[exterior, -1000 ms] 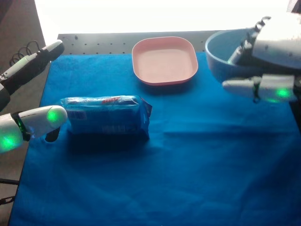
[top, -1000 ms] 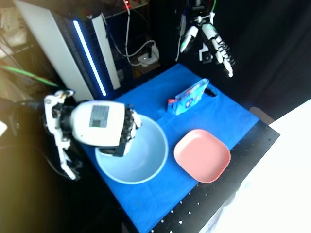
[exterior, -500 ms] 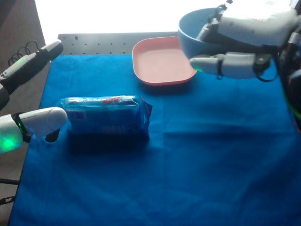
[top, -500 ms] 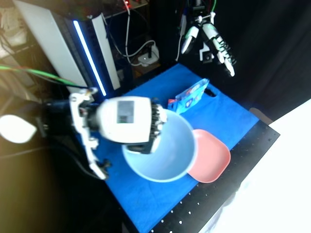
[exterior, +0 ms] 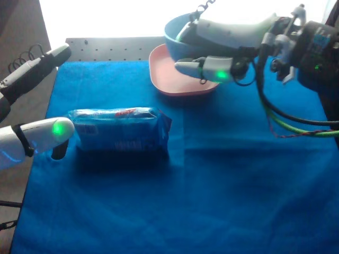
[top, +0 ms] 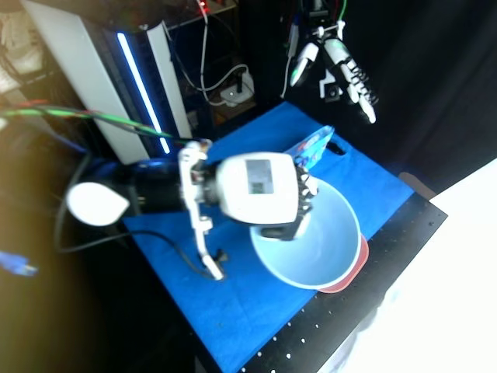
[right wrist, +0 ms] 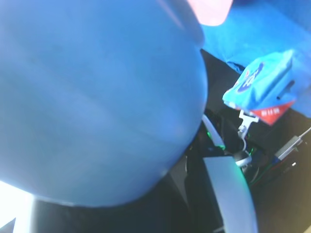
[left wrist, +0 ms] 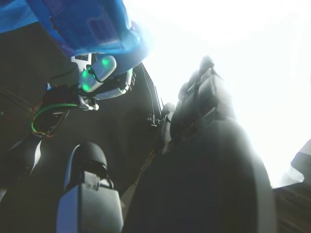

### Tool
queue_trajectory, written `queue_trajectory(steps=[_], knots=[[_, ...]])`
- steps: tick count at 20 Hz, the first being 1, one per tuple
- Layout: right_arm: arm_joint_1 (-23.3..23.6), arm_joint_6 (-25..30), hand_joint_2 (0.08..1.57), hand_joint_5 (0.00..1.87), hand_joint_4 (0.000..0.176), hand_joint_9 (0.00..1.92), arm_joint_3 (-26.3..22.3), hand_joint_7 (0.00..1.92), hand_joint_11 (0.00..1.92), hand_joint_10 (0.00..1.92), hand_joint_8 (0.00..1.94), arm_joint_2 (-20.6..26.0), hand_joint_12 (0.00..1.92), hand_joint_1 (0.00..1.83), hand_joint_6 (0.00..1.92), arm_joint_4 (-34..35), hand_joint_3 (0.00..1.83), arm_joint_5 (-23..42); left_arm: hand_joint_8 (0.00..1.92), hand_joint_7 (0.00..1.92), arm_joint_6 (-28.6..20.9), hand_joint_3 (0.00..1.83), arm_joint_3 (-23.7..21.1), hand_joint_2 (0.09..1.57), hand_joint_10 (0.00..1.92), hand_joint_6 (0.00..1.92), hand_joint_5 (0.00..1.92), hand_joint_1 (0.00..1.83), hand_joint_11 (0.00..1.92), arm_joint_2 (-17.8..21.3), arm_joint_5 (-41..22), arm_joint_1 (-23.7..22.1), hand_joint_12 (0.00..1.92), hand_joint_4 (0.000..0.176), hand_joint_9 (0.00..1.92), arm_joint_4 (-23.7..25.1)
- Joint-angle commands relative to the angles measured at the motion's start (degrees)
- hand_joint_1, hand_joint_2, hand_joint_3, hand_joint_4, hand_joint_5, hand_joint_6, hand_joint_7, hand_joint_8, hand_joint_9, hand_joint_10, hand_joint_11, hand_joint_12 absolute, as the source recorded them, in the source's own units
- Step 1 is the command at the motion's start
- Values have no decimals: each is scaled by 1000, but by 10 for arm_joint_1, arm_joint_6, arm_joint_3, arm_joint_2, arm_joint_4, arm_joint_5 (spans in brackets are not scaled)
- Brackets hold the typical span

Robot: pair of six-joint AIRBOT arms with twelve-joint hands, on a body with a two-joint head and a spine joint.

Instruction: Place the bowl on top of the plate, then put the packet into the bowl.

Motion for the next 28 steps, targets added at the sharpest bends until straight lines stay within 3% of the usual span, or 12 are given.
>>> queue_trajectory(steps=[1,6,8,9,10,12,14,17,19,21,26,28], knots=[[13,-1,1571,968,0,1455,5,1313,1413,1921,1941,-6,1921,452,1819,21,32,58,0,0,-6,0,2,1081,0,0,0,305,10,-4,-71,-7,82,172,0,-6],[13,-1,1542,1056,0,1445,31,1334,1431,1789,1733,-31,1919,410,1372,22,1,33,0,0,-9,0,2,1078,0,0,0,337,3,-4,-77,-9,89,175,0,-6],[13,-1,1503,994,0,1448,36,1324,1469,1920,1929,-34,1921,434,1862,22,0,19,0,0,-9,0,2,1079,0,0,0,297,14,-4,-77,-9,104,175,0,-6],[13,-1,1506,939,0,1397,37,1247,1438,1921,1939,-34,1921,142,1909,22,3,14,0,0,-9,0,2,1077,0,0,0,299,16,-4,-78,-9,109,176,0,-6],[13,-1,1430,784,0,1194,37,1114,1184,1921,1837,-34,1921,64,1268,22,0,12,0,0,-10,0,2,1078,0,0,0,289,15,-4,-78,-9,112,176,0,-6],[13,-1,1345,730,0,938,36,962,810,1386,954,-34,1751,231,289,23,0,12,0,0,-10,0,1,1079,0,0,0,292,2,-4,-77,-9,114,176,0,-6],[13,-1,1340,596,0,827,34,853,647,800,388,-33,1384,224,17,24,0,12,0,0,-10,0,1,1080,0,0,0,301,0,-4,-78,-9,112,176,0,-6],[13,-1,1341,385,2,699,32,577,419,118,8,-33,1017,73,0,24,0,12,0,0,-10,2,1,1083,0,0,0,281,0,-4,-79,-9,115,174,0,-6],[13,-1,1313,271,14,538,24,404,192,7,0,-25,1032,53,0,24,0,12,0,0,-10,0,1,1080,0,0,0,286,0,-4,-79,-9,111,174,0,-6],[11,-1,1267,223,0,461,16,339,104,0,0,-16,1023,24,0,24,0,12,0,0,-10,0,1,1072,0,0,0,284,0,-4,-79,-9,112,176,0,-7],[2,-1,1150,154,82,336,-24,218,28,0,0,31,1015,9,0,41,0,64,0,0,-10,0,1,955,0,0,0,472,0,-4,-77,-9,159,176,0,-12],[-2,-1,1084,78,107,149,-50,106,0,12,9,61,593,0,5,47,0,91,0,0,-10,1,2,850,0,0,0,600,0,-4,-70,-9,224,164,0,-14]])
